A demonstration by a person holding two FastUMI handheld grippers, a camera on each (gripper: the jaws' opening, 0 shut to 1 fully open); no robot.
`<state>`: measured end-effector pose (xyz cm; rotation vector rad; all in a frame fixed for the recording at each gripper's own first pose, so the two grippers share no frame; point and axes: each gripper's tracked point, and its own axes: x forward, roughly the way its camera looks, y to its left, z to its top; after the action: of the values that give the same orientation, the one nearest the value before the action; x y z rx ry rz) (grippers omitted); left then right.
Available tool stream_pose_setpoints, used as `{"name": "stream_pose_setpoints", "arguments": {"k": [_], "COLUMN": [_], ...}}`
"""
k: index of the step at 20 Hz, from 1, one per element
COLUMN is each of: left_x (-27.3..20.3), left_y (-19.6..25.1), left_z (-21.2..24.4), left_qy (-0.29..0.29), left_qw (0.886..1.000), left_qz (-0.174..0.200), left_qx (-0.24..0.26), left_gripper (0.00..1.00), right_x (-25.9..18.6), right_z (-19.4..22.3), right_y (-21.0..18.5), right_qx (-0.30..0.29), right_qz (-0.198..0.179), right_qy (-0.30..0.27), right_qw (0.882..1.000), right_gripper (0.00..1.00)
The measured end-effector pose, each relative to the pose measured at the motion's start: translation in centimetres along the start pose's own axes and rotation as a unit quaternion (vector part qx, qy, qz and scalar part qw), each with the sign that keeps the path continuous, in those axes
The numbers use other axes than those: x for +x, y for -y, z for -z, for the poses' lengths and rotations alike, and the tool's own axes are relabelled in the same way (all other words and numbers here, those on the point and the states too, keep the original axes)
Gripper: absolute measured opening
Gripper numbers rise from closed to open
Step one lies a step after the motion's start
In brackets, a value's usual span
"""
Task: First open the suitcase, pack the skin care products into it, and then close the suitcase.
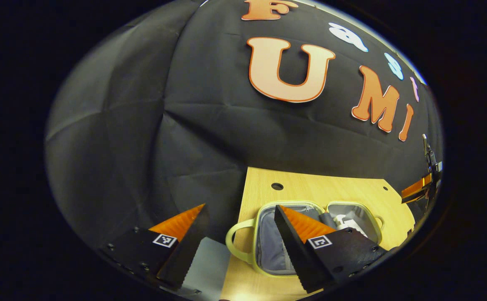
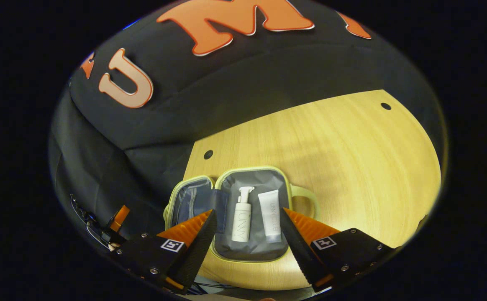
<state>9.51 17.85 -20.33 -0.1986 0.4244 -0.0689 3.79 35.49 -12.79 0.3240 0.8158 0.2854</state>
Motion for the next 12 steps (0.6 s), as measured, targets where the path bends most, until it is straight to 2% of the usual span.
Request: {"name": "stream_pose_setpoints", "arguments": {"k": [3,5,7,10,12], "left_x": [3.2,5.2,6.9,8.4,9.3], "left_y": [-1.6,-2.2,-3.3,-4.9,-4.9], "left_z": [3.0,5.5,8.0,9.7,10.0], "left_qy": [-0.033,-0.055,-0.074,-0.073,-0.071], "left_qw": [0.995,0.985,0.974,0.953,0.932], "left_qz": [0.051,0.083,0.105,0.133,0.153], "left_qx": [-0.075,-0.141,-0.187,-0.264,-0.322], "left_gripper": [0.98,0.98,0.98,0.98,0.98], "right_x": [-1.3,-1.8,-2.2,-3.0,-3.0], "right_z": [0.4,0.7,0.9,0.5,0.6], "right_y": [1.6,2.3,2.8,3.4,3.3], "right_qx": [0.015,0.031,0.04,0.043,0.053], "right_qz": [0.02,0.029,0.039,0.055,0.059], "right_qy": [0.007,0.003,0.001,0.006,0.001], "right_qw": [1.0,0.999,0.998,0.998,0.997], "right_gripper": [0.95,0.96,0.96,0.96,0.96]}}
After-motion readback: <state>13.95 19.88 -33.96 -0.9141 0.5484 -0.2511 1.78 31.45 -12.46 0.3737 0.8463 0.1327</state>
